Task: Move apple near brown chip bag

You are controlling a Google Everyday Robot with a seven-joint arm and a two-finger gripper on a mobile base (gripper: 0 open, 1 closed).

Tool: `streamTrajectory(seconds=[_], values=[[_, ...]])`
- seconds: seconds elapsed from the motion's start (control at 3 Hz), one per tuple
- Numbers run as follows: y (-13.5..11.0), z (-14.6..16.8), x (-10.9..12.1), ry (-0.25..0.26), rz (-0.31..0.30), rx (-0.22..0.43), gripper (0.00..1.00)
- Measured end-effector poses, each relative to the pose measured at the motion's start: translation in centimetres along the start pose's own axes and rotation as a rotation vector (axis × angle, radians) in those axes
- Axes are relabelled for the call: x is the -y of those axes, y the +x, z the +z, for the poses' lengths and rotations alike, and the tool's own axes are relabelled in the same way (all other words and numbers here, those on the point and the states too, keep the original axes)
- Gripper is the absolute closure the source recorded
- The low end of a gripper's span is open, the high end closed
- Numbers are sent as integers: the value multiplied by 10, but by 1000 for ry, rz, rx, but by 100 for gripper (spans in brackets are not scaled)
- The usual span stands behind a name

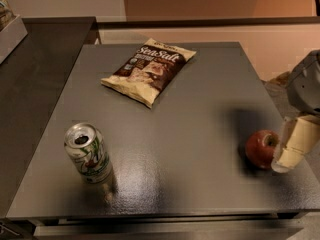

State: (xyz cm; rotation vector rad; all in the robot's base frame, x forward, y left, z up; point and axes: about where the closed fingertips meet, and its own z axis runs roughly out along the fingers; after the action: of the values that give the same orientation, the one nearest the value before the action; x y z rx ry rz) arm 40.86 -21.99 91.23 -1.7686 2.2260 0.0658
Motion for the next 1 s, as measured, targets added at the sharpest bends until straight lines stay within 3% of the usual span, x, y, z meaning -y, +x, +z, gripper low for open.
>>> streamTrajectory(seconds=[1.0], values=[[15,33,-18,-32,23,35,0]])
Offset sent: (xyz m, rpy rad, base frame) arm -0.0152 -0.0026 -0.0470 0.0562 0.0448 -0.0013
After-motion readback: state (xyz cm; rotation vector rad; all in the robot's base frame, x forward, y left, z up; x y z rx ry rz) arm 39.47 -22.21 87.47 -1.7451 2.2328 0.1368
